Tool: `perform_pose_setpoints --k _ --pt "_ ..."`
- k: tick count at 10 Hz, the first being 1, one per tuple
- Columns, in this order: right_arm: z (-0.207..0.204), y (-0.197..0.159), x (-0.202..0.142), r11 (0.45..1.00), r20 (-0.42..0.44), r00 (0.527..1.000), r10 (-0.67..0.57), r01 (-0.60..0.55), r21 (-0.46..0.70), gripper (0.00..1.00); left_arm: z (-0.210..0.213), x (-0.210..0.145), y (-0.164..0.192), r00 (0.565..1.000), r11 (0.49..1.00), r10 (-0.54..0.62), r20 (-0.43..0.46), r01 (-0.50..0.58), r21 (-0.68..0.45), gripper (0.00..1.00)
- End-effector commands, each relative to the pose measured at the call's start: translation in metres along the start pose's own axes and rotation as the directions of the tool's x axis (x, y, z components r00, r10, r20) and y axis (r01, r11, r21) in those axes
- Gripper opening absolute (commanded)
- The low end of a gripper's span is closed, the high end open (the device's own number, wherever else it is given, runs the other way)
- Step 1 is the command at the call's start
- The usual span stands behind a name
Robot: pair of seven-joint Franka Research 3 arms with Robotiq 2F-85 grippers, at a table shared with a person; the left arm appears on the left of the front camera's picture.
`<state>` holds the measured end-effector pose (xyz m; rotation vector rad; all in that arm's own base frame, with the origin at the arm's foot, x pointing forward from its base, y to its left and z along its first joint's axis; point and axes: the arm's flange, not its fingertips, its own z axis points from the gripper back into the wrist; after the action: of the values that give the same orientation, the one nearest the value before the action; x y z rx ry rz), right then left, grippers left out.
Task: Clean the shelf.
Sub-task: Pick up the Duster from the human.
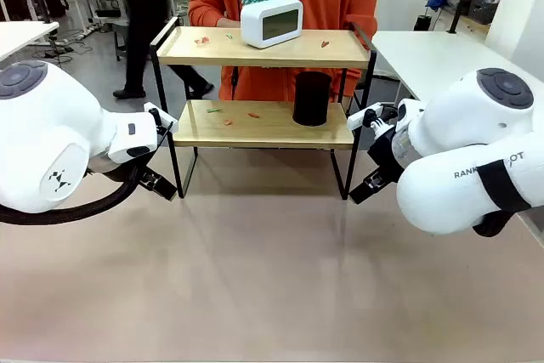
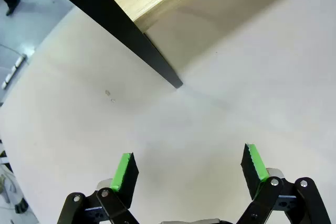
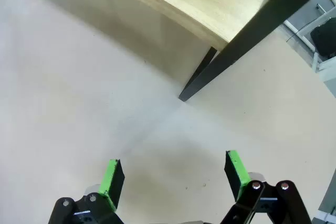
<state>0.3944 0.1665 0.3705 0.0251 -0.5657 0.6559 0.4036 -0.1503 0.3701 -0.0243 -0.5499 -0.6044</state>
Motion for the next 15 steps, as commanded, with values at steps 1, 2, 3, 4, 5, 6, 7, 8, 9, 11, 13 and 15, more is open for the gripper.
perform_pose_setpoints --k 1,2,3,4,5,6,7,8,9,11,13,15 --pt "0.0 0.0 0.0 1.0 0.0 1.0 0.0 0.0 0.0 1.0 0.0001 0.0 -0.0001 1.0 1.0 0.0 0.0 0.0 0.0 1.0" --pt "0.0 0.0 0.0 1.0 0.0 1.0 0.0 0.0 0.0 1.0 0.0001 0.0 -0.0001 1.0 1.0 0.0 0.0 0.0 0.0 1.0" --pt "0.0 0.0 0.0 1.0 0.0 1.0 0.0 0.0 0.0 1.0 0.0001 0.0 -0.0001 1.0 1.0 0.0 0.0 0.0 0.0 1.0" --pt "0.0 0.0 0.0 1.0 0.0 1.0 0.0 0.0 0.0 1.0 0.0001 0.0 -0.0001 1.0 1.0 0.0 0.0 0.0 0.0 1.0" --pt "0.0 0.0 0.0 1.0 0.0 1.0 0.0 0.0 0.0 1.0 0.0001 0.0 -0.0001 1.0 1.0 0.0 0.0 0.0 0.0 1.0" --pt "0.0 0.0 0.0 1.0 0.0 1.0 0.0 0.0 0.0 1.0 0.0001 0.0 -0.0001 1.0 1.0 0.0 0.0 0.0 0.0 1.0" --pt "0.0 0.0 0.0 1.0 0.0 1.0 0.0 0.0 0.0 1.0 0.0001 0.0 -0.0001 1.0 1.0 0.0 0.0 0.0 0.0 1.0" --pt "0.0 0.0 0.0 1.0 0.0 1.0 0.0 0.0 0.0 1.0 0.0001 0.0 -0.0001 1.0 1.0 0.0 0.0 0.0 0.0 1.0" --pt "0.0 0.0 0.0 1.0 0.0 1.0 0.0 0.0 0.0 1.0 0.0001 0.0 -0.0001 1.0 1.0 0.0 0.0 0.0 0.0 1.0" --pt "0.0 0.0 0.0 1.0 0.0 1.0 0.0 0.0 0.0 1.0 0.0001 0.0 -0.0001 1.0 1.0 0.0 0.0 0.0 0.0 1.0" --pt "0.0 0.0 0.0 1.0 0.0 1.0 0.0 0.0 0.0 1.0 0.0001 0.0 -0.0001 1.0 1.0 0.0 0.0 0.0 0.0 1.0" --pt "0.0 0.0 0.0 1.0 0.0 1.0 0.0 0.0 0.0 1.0 0.0001 0.0 -0.0001 1.0 1.0 0.0 0.0 0.0 0.0 1.0"
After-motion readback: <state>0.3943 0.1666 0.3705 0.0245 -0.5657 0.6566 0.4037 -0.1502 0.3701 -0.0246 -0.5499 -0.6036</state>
